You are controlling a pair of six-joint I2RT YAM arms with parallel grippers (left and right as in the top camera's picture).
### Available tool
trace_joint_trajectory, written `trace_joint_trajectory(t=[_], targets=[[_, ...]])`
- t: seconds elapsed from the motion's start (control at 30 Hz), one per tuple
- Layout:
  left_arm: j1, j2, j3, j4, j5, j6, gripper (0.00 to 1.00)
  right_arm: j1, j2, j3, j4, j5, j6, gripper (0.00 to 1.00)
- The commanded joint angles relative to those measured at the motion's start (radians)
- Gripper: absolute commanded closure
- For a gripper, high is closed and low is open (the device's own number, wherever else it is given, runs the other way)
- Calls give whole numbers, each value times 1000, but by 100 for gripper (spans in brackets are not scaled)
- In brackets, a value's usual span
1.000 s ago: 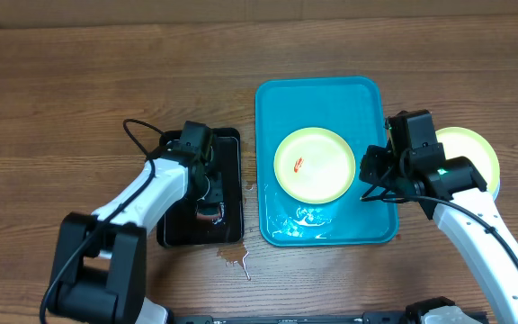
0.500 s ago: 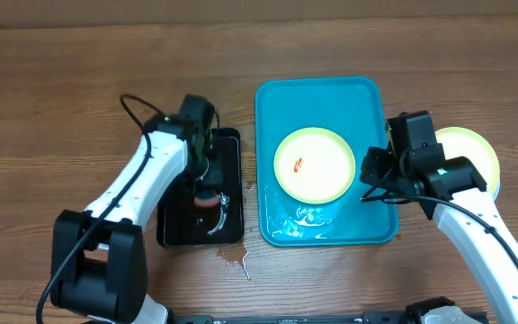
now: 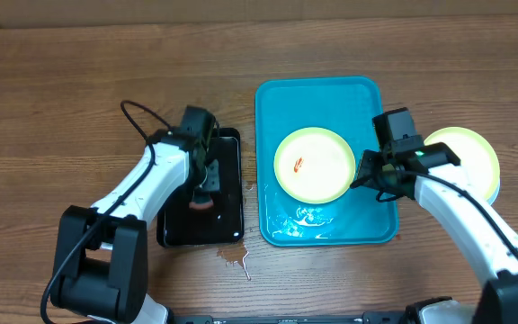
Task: Clean dirty plates on tray and stack at the side
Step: 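Grasp the sponge on the black tray with left gripper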
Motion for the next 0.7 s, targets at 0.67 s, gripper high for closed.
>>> trace_joint_trajectory(t=[0.67], targets=[[-1, 0, 492, -407, 47, 42, 96, -111, 138, -5, 145, -243, -143, 56]])
